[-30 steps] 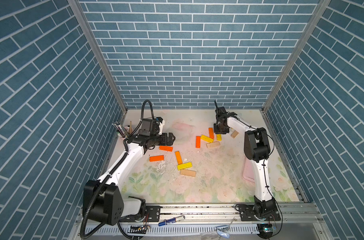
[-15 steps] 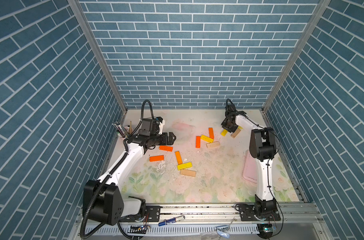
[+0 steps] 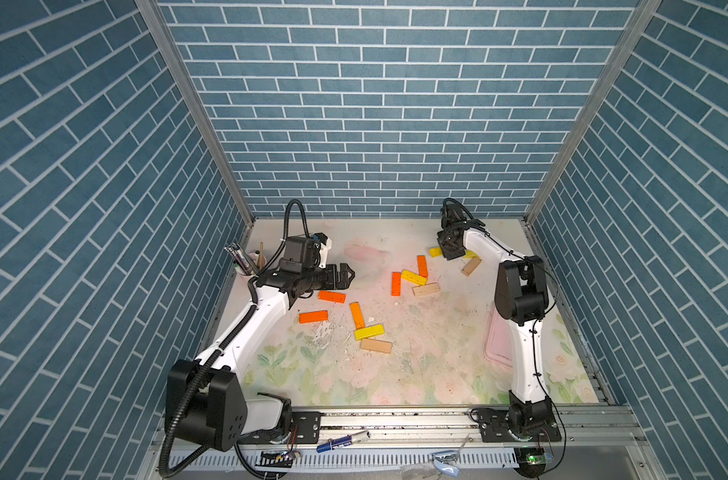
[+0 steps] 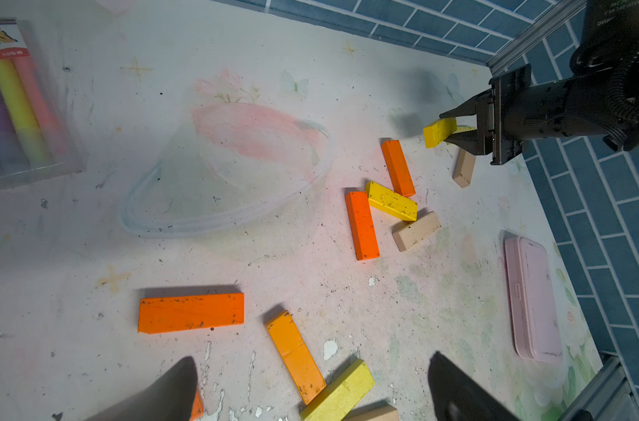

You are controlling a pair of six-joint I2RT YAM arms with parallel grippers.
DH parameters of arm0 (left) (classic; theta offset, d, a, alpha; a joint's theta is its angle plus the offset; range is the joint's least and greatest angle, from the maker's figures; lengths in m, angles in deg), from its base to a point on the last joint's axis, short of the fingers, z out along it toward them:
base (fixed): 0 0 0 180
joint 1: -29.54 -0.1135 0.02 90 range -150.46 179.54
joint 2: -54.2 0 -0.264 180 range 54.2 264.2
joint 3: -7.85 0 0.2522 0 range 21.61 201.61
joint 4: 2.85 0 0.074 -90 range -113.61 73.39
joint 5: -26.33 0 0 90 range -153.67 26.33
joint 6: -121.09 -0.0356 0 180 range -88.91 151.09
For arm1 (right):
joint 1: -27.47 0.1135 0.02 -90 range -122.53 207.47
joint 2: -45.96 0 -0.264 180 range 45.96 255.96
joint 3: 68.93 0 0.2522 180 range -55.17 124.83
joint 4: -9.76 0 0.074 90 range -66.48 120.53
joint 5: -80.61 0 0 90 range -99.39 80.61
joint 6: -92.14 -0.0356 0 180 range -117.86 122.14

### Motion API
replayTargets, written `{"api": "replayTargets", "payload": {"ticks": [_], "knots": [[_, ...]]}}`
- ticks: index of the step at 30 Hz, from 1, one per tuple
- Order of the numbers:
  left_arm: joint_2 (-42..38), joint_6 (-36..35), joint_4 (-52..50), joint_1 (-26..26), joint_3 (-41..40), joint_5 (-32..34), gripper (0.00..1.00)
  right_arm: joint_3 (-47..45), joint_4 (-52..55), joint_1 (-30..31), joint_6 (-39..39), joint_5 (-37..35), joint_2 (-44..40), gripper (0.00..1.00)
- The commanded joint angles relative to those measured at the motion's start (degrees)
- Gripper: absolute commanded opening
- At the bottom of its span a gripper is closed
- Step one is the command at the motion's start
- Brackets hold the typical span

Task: Assemble the number 6 with building blocks
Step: Place the building block at the center of the board.

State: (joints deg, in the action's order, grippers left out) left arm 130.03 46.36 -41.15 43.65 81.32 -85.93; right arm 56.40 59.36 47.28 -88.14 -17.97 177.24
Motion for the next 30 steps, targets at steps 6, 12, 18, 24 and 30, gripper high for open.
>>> {"api": "replayTargets", "payload": {"ticks": [6,12,18,24,30], "knots": [[-0.4,1.0,0.5,1.3,-0.8,0.0,0.99,4.2,8.9,1.4,-12.9,-4.1,4.1,0.06],[-0.4,0.9,0.5,1.9,-0.9,0.2,0.99,3.6,9.9,1.5,-13.6,-5.3,4.2,0.07],[-0.2,0.6,0.5,2.4,-0.8,0.5,0.99,5.0,10.8,1.4,-13.8,-5.6,5.6,0.08],[0.2,0.6,0.4,2.7,-0.9,0.7,0.99,7.5,11.6,1.4,-13.8,-5.6,7.7,0.11],[0.8,0.6,0.4,2.8,-0.8,0.7,0.99,10.1,12.4,1.5,-13.9,-4.6,9.9,0.14]]}}
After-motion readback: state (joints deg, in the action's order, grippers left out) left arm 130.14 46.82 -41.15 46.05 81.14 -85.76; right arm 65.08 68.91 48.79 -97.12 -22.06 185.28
